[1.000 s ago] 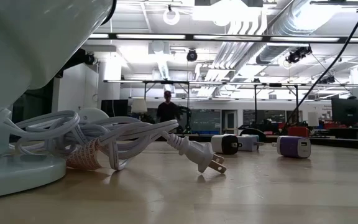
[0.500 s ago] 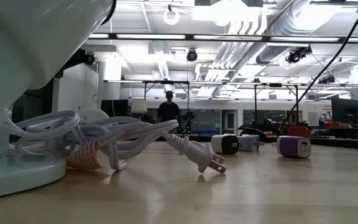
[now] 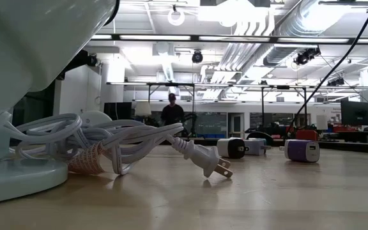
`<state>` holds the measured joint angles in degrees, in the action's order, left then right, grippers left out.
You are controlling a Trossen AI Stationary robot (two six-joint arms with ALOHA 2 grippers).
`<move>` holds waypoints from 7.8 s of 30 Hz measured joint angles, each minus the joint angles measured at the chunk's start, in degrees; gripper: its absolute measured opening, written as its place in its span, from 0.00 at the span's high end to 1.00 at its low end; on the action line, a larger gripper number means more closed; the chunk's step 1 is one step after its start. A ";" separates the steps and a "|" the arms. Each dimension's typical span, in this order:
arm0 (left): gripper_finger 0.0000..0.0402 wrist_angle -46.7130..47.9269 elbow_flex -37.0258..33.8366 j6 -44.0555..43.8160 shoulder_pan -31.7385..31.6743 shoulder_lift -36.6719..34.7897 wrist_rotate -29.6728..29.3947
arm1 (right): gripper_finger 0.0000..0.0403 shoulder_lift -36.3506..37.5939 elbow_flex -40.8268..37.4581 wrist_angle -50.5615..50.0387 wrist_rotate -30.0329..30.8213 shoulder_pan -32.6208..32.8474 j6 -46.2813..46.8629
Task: Pick & Place Office items
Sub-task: Put the top red charger adapter into the blue basket, then put the red charger adapter into the blue basket
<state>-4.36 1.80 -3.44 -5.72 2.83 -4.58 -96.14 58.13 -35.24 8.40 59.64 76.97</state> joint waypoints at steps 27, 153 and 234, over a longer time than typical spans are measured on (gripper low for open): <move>0.70 0.00 0.00 0.01 0.01 0.00 0.00 | 0.59 0.00 0.02 1.30 0.44 0.00 -0.20; 0.70 0.00 0.00 0.00 0.00 0.00 0.00 | 0.62 14.70 -3.40 -13.56 -18.93 -59.95 -122.61; 0.70 -0.01 0.00 0.01 0.02 0.00 0.00 | 0.62 9.44 -11.80 -6.32 -18.56 -66.55 -135.56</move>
<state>-4.37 1.80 -3.43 -5.70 2.83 -4.58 -86.70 46.33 -41.56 -10.15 -6.92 -58.59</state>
